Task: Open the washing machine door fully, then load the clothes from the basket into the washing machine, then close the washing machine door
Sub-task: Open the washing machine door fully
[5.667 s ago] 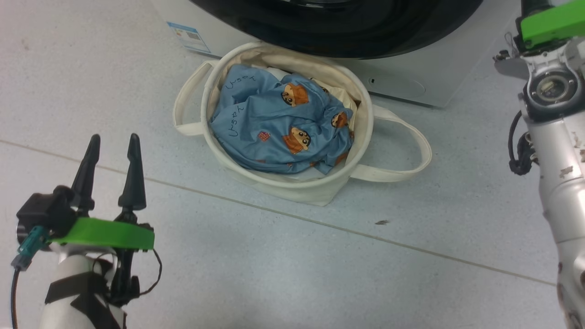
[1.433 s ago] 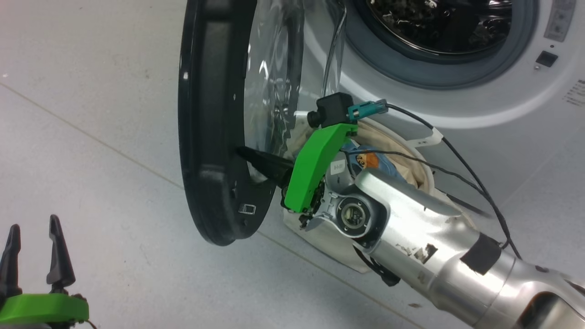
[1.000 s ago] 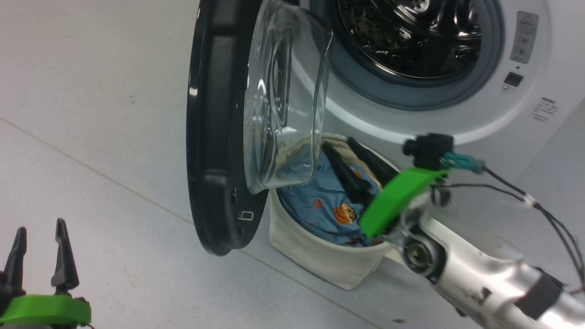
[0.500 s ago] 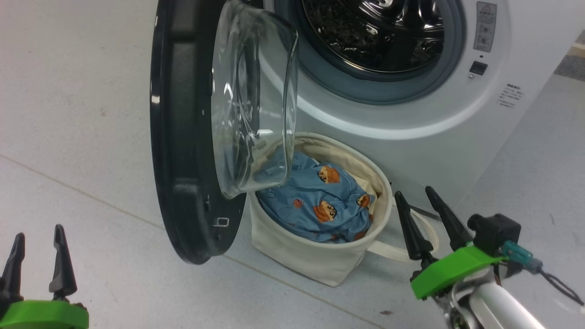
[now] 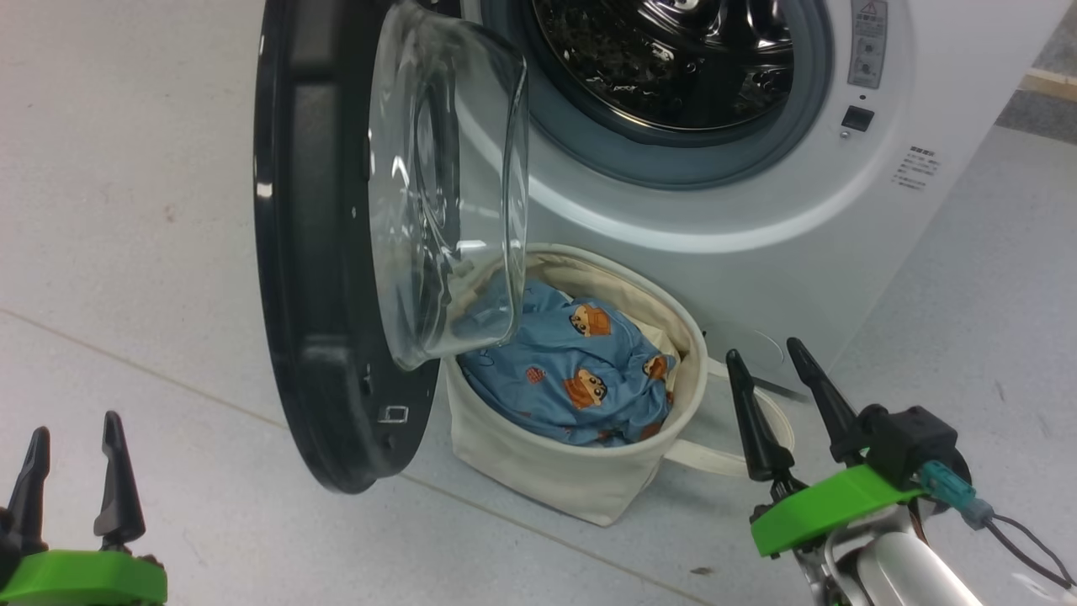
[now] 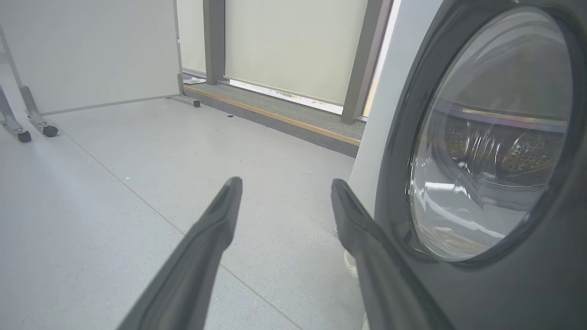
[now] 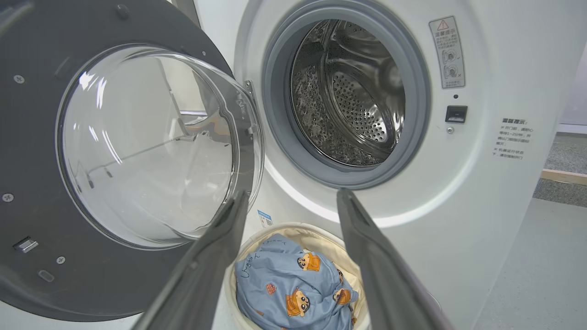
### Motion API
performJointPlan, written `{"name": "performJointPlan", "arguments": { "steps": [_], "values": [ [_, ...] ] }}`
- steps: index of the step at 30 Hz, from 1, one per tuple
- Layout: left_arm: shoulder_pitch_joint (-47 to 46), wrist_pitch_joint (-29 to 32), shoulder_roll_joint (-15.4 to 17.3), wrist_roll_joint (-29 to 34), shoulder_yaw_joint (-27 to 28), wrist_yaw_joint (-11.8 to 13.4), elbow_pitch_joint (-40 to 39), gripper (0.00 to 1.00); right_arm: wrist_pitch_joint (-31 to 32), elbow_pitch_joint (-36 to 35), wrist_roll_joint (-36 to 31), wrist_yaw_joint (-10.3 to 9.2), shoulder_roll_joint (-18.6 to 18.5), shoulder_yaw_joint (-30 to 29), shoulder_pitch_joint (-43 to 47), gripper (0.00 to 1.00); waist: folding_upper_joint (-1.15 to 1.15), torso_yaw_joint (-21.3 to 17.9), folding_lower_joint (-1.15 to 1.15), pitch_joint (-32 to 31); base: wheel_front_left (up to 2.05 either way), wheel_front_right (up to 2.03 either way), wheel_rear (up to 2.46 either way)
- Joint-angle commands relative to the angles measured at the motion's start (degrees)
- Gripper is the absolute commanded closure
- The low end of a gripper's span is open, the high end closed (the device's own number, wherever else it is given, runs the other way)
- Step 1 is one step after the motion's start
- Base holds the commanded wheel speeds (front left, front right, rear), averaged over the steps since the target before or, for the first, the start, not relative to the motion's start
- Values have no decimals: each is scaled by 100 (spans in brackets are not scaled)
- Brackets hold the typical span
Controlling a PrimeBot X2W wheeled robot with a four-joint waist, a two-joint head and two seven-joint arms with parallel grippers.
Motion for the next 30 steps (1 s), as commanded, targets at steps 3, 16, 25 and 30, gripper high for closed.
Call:
{"name": "performJointPlan", "arguments": {
  "steps": [3, 16, 25, 30],
  "values": [
    [-237, -69, 173, -44, 159, -33, -159, 0, -71, -157, -87, 43, 53, 12, -67, 0, 0, -31, 0, -10, 0, 0, 0],
    [-242, -69, 217, -56, 126, -33, -115, 0, -71, -70, -89, 43, 76, 42, -61, 0, 0, -33, 0, -59, 0, 0, 0],
    [-259, -69, 261, -69, 88, -33, -54, 0, -71, -5, -32, 43, 93, 66, -58, 0, 0, -38, 0, -97, 0, 0, 0],
    [-257, -69, 287, -101, 47, -33, 16, 0, -71, 38, -17, 43, 100, 81, -59, 0, 0, -51, 0, -139, 0, 0, 0]
  ]
}}
